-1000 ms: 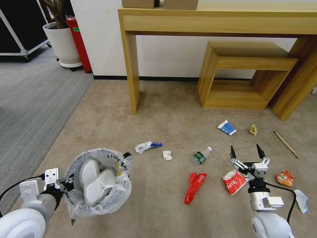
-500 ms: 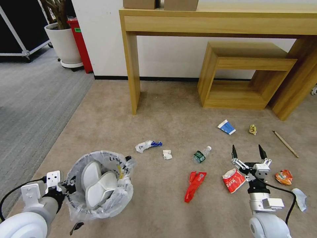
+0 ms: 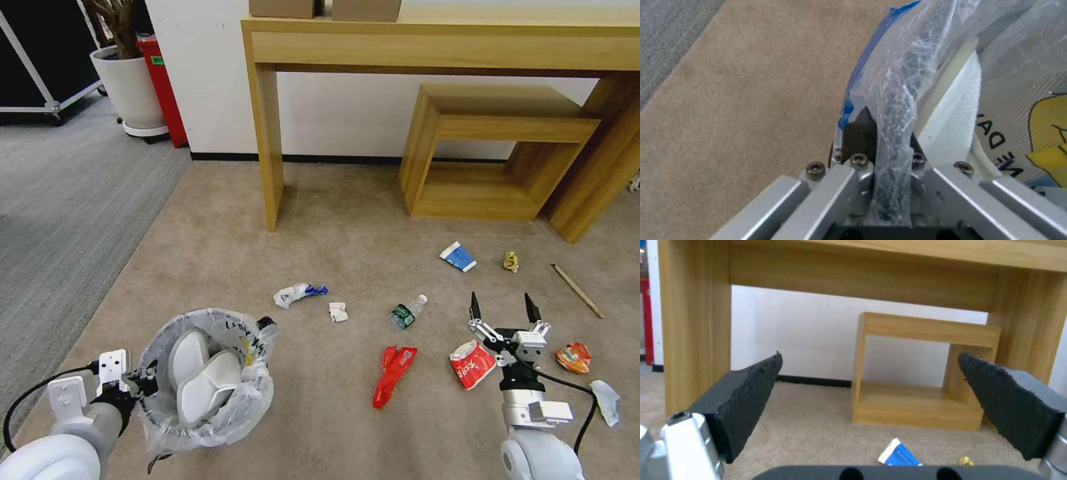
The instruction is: Pick up the trash bin and place the garbage on the floor into it.
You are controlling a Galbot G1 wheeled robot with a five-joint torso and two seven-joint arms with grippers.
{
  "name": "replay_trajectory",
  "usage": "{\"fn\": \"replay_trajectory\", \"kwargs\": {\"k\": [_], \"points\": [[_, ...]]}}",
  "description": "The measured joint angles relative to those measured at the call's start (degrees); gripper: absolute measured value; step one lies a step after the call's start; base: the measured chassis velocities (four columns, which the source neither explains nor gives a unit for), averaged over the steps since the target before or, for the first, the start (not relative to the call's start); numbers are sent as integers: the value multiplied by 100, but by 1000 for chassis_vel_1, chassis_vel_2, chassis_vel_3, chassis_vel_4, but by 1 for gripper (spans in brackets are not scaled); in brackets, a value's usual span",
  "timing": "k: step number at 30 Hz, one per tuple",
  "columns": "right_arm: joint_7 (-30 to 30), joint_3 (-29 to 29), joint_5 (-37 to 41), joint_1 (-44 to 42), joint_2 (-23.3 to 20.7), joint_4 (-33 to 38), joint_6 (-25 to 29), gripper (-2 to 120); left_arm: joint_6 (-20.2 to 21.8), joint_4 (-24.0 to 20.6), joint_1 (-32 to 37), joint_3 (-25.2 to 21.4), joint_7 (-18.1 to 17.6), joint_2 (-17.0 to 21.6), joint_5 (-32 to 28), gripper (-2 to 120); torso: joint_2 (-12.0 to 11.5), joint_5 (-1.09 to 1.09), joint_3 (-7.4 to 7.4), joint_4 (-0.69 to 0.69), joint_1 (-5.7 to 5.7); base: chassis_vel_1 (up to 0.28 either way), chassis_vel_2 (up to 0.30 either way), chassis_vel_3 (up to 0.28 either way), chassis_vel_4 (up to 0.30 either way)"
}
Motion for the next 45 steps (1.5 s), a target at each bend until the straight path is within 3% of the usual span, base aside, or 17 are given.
{"fn": "replay_trajectory", "kwargs": {"k": [45], "points": [[-83,-369,-113,377,87,-523,-21,100,-54,346,-359,317,13,193,-64,0,1,0,0,0,0,-1,1,1,-1]]}}
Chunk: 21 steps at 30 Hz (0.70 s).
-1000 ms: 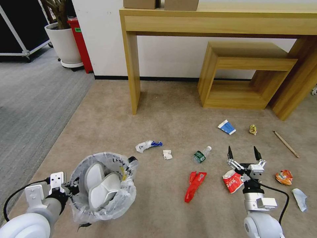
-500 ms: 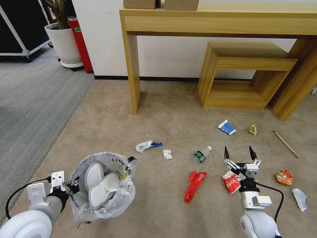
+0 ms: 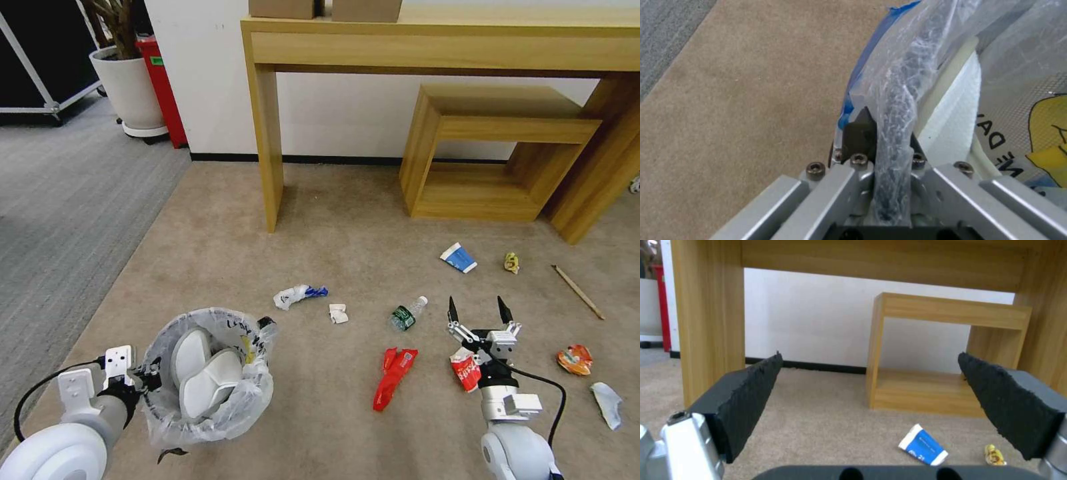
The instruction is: Pick up the trash bin and place the garbage on the floor into it.
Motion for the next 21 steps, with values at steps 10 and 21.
{"fn": "replay_trajectory", "kwargs": {"k": [10,21], "points": [[-25,-11,-30,19,-16,-32,27,100,-20,12,10,11,16,4,54,0,0,0,0,0,0,-55,50,56,-54],[134,12,-169,57,-63,-79,139,100,-21,11,26,57,34,-42,119,0,0,0,0,0,0,-41,26,33,-29]]}}
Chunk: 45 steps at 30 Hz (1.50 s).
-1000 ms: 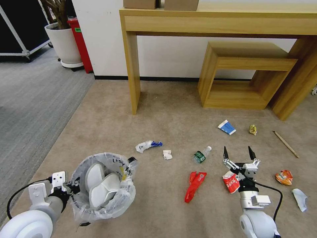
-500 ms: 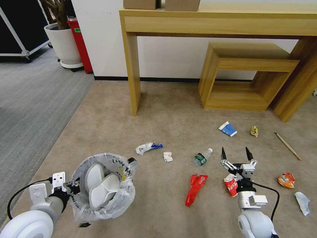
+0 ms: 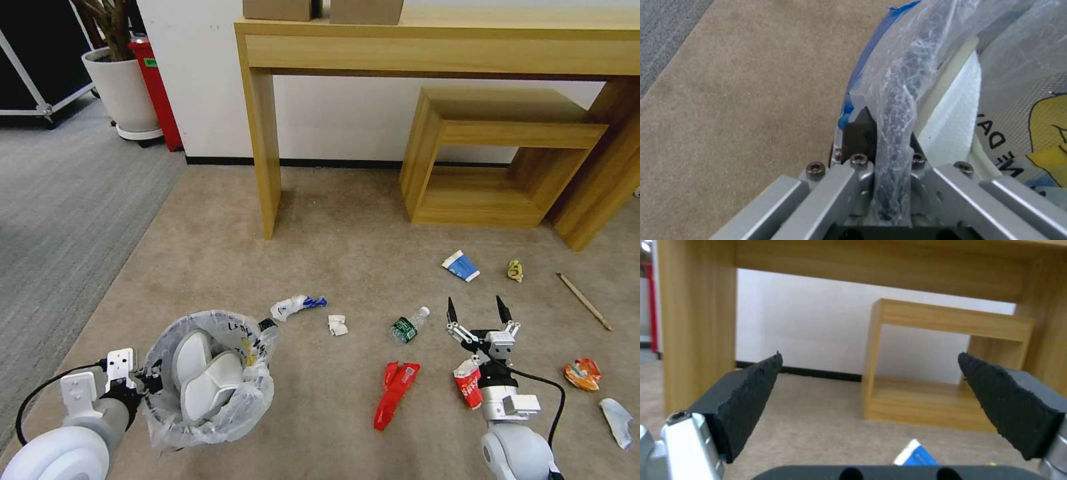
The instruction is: Pick up the trash bin and place the garbage on the floor into it.
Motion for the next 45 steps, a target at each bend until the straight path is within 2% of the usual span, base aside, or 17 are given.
{"fn": "replay_trajectory", "kwargs": {"k": [2,14,19,29,45], "points": [[243,-3,-66,44,-98,65,-163,100,-6,3,-6,-19,5,27,-12,0,0,0,0,0,0,0,0,0,0],[418,-75,30,289,-643,20,-376,100,-81,56,-45,-5,21,83,-18,0,0,0,0,0,0,0,0,0,0],[419,-115,70,367,-646,5,-376,100,-91,65,-50,11,22,79,-4,0,0,0,0,0,0,0,0,0,0],[162,-176,80,323,-360,-167,-272,100,-91,129,-17,70,57,-5,101,0,0,0,0,0,0,0,0,0,0],[88,-251,83,349,-337,-257,-214,100,-84,166,-10,138,57,-30,193,0,0,0,0,0,0,0,0,0,0]]}}
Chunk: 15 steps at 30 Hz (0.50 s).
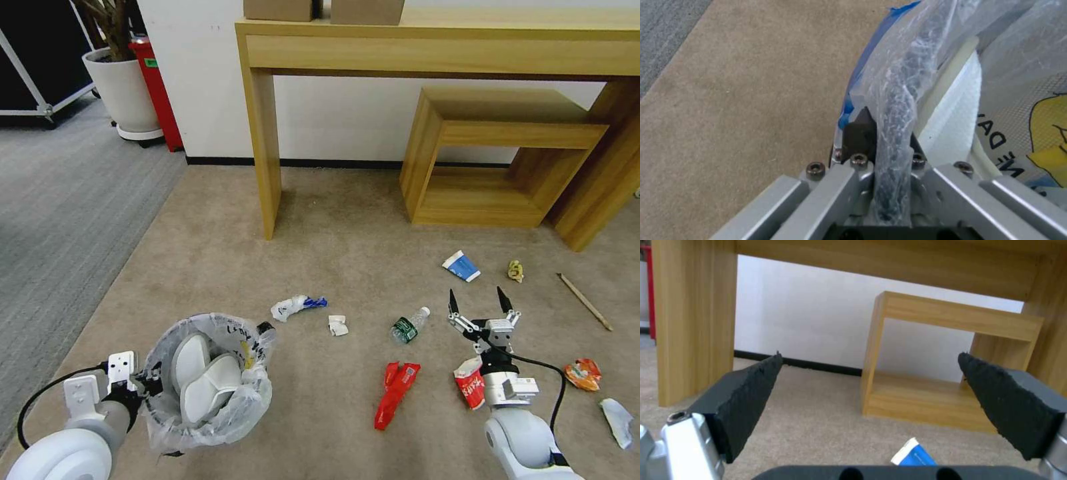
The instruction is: Pick up the trash bin and place the garbage on the floor into it.
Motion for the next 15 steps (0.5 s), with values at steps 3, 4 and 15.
{"fn": "replay_trajectory", "kwargs": {"k": [3,4,15], "points": [[-7,-12,5,1,9,0,6,100,0,0,9,0,1,-8,18,0,0,0,0,0,0,0,0,0,0],[-7,-18,9,2,12,0,9,100,0,0,12,-1,3,-10,18,0,0,0,0,0,0,0,0,0,0],[-75,-21,69,9,12,3,48,100,0,-42,69,2,22,-65,117,0,0,0,0,0,0,-3,5,6,-4]]}}
